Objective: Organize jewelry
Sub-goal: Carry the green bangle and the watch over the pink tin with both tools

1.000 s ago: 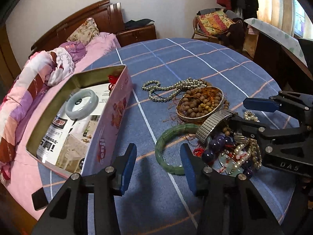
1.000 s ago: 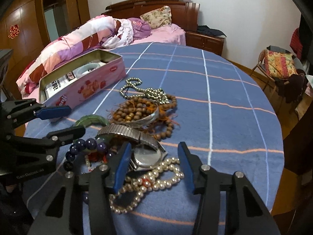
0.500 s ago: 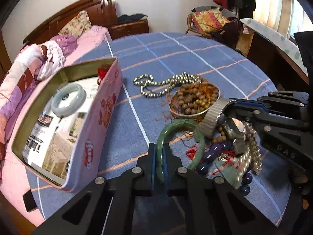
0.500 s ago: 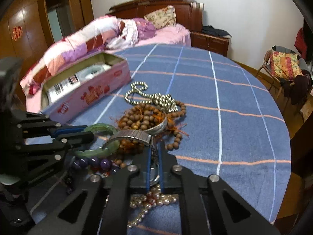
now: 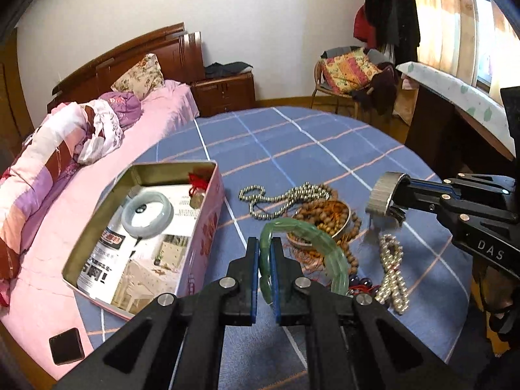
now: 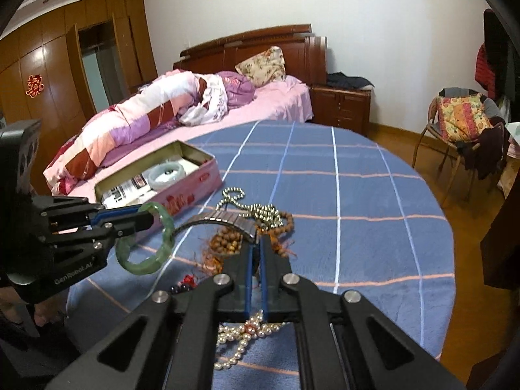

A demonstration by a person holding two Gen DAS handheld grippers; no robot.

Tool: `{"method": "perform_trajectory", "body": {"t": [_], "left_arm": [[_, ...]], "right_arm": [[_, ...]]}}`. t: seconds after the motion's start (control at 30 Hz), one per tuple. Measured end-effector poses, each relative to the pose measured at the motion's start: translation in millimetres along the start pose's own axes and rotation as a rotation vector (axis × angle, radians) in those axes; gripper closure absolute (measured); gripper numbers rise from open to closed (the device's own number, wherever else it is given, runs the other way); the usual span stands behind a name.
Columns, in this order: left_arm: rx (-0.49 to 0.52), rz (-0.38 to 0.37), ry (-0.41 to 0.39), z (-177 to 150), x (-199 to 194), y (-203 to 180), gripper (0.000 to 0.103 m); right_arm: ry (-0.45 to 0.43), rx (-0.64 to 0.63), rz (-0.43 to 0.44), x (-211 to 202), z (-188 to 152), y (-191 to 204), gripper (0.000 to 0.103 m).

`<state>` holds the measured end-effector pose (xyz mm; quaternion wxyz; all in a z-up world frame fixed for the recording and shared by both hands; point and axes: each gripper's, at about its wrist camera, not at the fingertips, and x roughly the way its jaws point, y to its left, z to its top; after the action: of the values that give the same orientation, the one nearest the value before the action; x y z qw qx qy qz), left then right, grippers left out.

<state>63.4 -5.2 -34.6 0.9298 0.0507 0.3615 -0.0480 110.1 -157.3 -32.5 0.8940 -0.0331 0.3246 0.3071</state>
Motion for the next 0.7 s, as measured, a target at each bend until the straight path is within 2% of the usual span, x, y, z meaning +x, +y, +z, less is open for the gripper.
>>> {"method": "perform_trajectory", "body": {"t": [0.37,0.7], "left_arm": [[-0.014,0.077,-0.081,18,-22,22,0.098],[-0.052,0.127,-0.084,27,-25,57,0.098]], "right_arm": [[-0.041,-0.014,0.014,-4,14,6,0.098],[-0.058,-0.064,0.039,1,33,21,0.098]]}}
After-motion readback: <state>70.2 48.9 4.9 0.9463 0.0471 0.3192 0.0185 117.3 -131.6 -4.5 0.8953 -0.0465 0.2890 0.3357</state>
